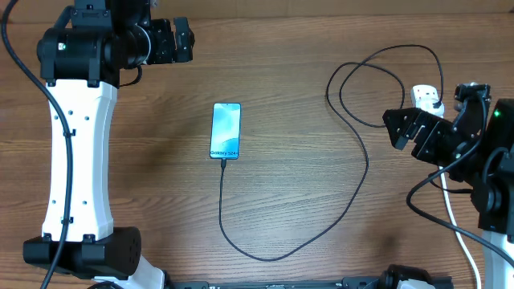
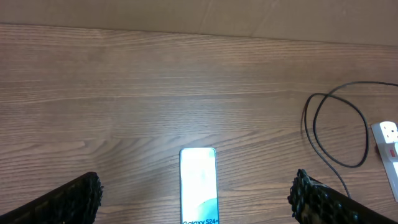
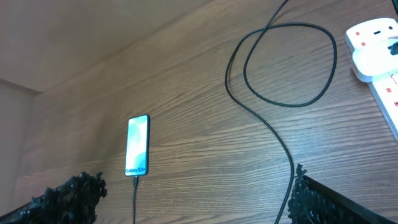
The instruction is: Plug charger to phone and switch on socket
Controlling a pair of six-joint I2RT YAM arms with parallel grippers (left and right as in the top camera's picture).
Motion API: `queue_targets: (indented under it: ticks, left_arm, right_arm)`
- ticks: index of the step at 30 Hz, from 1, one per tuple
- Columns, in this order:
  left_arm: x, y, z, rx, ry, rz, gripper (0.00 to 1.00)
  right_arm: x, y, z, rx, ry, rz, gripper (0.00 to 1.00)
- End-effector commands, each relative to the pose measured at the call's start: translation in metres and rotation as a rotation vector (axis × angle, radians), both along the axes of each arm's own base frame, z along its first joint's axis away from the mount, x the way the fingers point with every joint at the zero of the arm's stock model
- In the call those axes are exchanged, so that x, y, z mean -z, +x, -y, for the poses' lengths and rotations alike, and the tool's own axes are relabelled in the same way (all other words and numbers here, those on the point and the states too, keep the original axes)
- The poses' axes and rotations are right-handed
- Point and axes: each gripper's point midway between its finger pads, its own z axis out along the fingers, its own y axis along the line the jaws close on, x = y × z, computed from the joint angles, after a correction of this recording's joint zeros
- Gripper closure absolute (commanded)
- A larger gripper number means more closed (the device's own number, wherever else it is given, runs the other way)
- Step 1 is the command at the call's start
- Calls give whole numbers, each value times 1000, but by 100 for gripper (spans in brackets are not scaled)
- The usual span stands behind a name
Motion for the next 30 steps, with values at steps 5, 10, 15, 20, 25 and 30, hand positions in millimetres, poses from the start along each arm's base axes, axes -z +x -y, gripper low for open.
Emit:
queue_targets:
  ticks: [5,10,15,20,25,30]
  left_arm:
    - [0,0,2,16,2,3,0]
    - [0,0,2,16,2,4,0]
    - [0,0,2,16,2,3,0]
    - [0,0,2,16,2,3,0]
    - [0,0,3,17,2,4,0]
    - [0,0,2,16,2,4,0]
  right_arm:
    - [-5,3,4,11,-37,26,0]
    - [-7,3,-9,-1,-156,157,0]
    - [-18,-1,-20,21,-237,363,0]
    - [-20,-13,-32,-5,-187,542,0]
    - [3,-23,-32,3,-166,640,0]
    - [34,-33,-30,11,-155,704,0]
